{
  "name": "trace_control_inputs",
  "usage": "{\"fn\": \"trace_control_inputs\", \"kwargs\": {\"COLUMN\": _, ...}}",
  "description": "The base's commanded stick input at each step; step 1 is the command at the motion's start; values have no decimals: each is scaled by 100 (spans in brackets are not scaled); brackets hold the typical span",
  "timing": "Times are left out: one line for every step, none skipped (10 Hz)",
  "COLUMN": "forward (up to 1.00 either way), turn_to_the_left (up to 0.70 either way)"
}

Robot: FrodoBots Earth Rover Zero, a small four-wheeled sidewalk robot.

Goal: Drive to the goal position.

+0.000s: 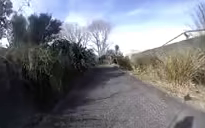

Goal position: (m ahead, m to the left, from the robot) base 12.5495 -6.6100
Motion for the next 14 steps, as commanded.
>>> {"fn": "trace_control_inputs", "kwargs": {"forward": 45, "turn_to_the_left": -6}}
{"fn": "trace_control_inputs", "kwargs": {"forward": 45, "turn_to_the_left": -1}}
{"fn": "trace_control_inputs", "kwargs": {"forward": 45, "turn_to_the_left": 0}}
{"fn": "trace_control_inputs", "kwargs": {"forward": 45, "turn_to_the_left": 0}}
{"fn": "trace_control_inputs", "kwargs": {"forward": 45, "turn_to_the_left": 0}}
{"fn": "trace_control_inputs", "kwargs": {"forward": 45, "turn_to_the_left": 0}}
{"fn": "trace_control_inputs", "kwargs": {"forward": 45, "turn_to_the_left": 0}}
{"fn": "trace_control_inputs", "kwargs": {"forward": 45, "turn_to_the_left": 0}}
{"fn": "trace_control_inputs", "kwargs": {"forward": 45, "turn_to_the_left": 0}}
{"fn": "trace_control_inputs", "kwargs": {"forward": 45, "turn_to_the_left": 0}}
{"fn": "trace_control_inputs", "kwargs": {"forward": 45, "turn_to_the_left": 0}}
{"fn": "trace_control_inputs", "kwargs": {"forward": 45, "turn_to_the_left": 0}}
{"fn": "trace_control_inputs", "kwargs": {"forward": 45, "turn_to_the_left": 0}}
{"fn": "trace_control_inputs", "kwargs": {"forward": 45, "turn_to_the_left": 0}}
